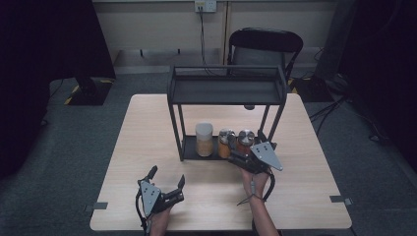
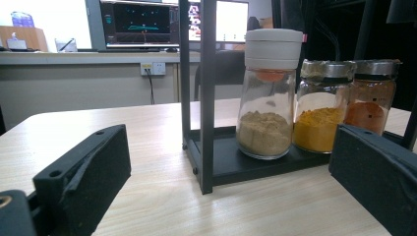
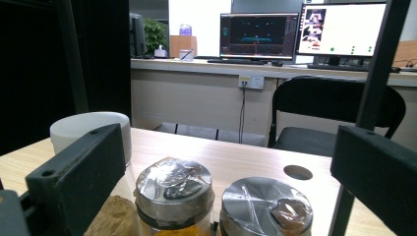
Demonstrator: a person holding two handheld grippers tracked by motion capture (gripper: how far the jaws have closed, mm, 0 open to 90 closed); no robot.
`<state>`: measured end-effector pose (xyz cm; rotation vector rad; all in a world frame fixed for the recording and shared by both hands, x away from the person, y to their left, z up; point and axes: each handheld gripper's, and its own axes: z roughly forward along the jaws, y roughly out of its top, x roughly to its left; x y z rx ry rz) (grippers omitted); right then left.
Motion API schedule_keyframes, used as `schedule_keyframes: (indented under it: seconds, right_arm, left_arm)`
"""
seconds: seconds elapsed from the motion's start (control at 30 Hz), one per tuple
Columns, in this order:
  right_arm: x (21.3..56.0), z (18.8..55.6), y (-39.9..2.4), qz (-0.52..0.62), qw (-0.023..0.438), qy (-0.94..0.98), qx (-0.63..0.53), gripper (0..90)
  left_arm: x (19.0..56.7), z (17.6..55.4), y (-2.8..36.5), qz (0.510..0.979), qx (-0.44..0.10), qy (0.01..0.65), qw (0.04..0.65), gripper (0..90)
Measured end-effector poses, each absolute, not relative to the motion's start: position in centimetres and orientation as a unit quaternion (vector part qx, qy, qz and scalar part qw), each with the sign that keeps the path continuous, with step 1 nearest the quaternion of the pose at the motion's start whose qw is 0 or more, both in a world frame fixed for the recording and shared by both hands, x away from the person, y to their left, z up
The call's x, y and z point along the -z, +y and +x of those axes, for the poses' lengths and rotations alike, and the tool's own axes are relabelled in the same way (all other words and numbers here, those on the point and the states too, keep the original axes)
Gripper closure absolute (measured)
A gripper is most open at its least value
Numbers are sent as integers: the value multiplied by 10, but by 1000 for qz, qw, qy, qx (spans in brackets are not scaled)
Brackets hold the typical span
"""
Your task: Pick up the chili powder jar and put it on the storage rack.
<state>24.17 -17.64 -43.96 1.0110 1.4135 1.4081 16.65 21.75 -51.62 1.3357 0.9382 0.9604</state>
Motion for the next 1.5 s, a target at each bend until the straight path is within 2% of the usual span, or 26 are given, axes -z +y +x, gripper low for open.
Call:
schedule_keyframes:
  seconds: [1.2,1.37,1.5]
  right_arm:
    - [440,206,-192,396,447,553,-581,0]
    - [439,197,-189,386,465,556,-571,0]
    - [439,191,-189,389,461,551,-576,0]
  left_arm:
    - [516,167,217,573,-412,402,584,16]
    - [516,167,217,573,-412,402,584,16]
    - [516,167,217,573,-412,402,584,16]
